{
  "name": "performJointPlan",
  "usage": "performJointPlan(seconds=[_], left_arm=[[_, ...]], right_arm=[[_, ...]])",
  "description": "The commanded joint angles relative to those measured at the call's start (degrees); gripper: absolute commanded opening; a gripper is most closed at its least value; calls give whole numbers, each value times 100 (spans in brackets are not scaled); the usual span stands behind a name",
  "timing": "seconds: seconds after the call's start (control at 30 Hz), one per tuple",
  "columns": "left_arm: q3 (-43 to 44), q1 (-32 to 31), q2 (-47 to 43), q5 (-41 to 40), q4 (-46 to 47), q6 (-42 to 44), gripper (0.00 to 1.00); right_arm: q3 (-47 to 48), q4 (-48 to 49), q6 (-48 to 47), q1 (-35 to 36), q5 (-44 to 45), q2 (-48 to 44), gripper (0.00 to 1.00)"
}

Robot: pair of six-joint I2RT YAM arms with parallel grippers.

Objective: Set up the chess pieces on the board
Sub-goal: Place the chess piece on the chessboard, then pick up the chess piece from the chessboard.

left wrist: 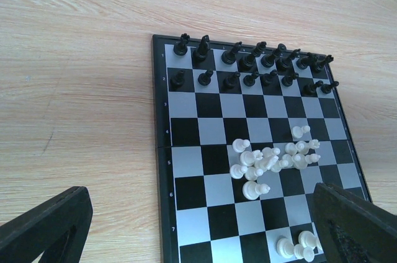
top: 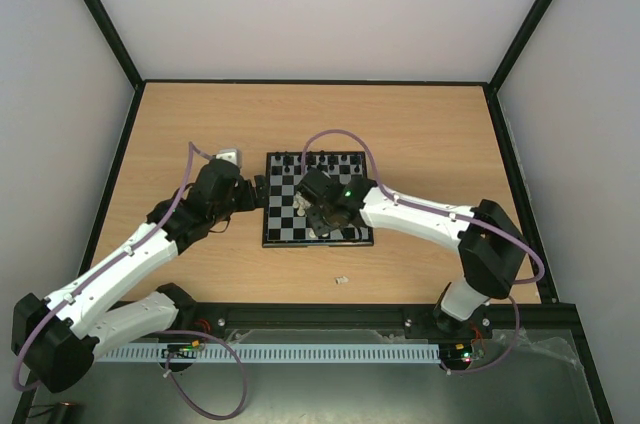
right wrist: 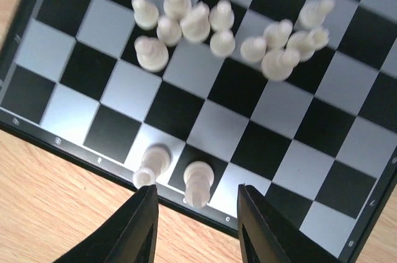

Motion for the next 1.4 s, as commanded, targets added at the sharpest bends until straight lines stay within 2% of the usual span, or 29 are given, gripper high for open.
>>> performJointPlan(seconds=[0.0,0.37,1.27,1.37], left_arm=[[4,31,70,28,28,5,100],[48,32,172,-103,15,42,100],[15,49,159,-94,40,69,99],[17,48,173,-90,48,77,99]], right_arm=[[426,-364,-120,-281,340,-119,36],[794,-225,-439,-841,185,677,31],[985,17,-595,-1019,50,1295,21],[996,26,-613,-1035,28,1326,15]])
